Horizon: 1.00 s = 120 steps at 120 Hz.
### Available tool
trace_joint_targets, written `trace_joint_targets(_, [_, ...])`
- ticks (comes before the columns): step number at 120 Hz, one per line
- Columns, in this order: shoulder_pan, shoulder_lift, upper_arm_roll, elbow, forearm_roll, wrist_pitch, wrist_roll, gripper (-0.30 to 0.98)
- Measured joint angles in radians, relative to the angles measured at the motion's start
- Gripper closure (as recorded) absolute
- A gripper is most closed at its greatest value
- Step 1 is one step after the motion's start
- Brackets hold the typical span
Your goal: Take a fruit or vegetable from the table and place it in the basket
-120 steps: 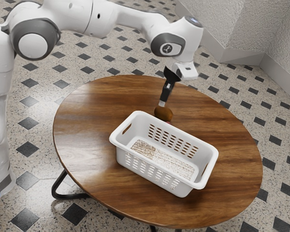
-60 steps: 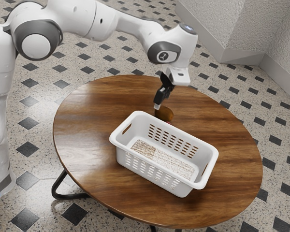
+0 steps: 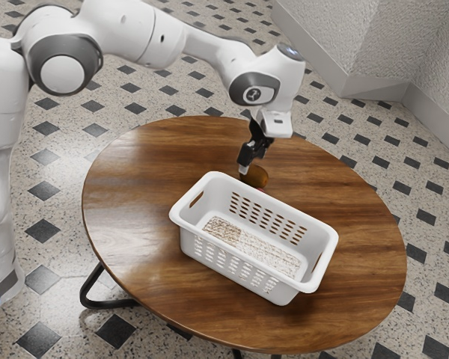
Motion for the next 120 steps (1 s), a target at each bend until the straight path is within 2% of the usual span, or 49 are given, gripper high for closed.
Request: trace_joint_targets(120, [0.002,0.045,0.009,-0.008,-0.004,0.028,0.063,0.00])
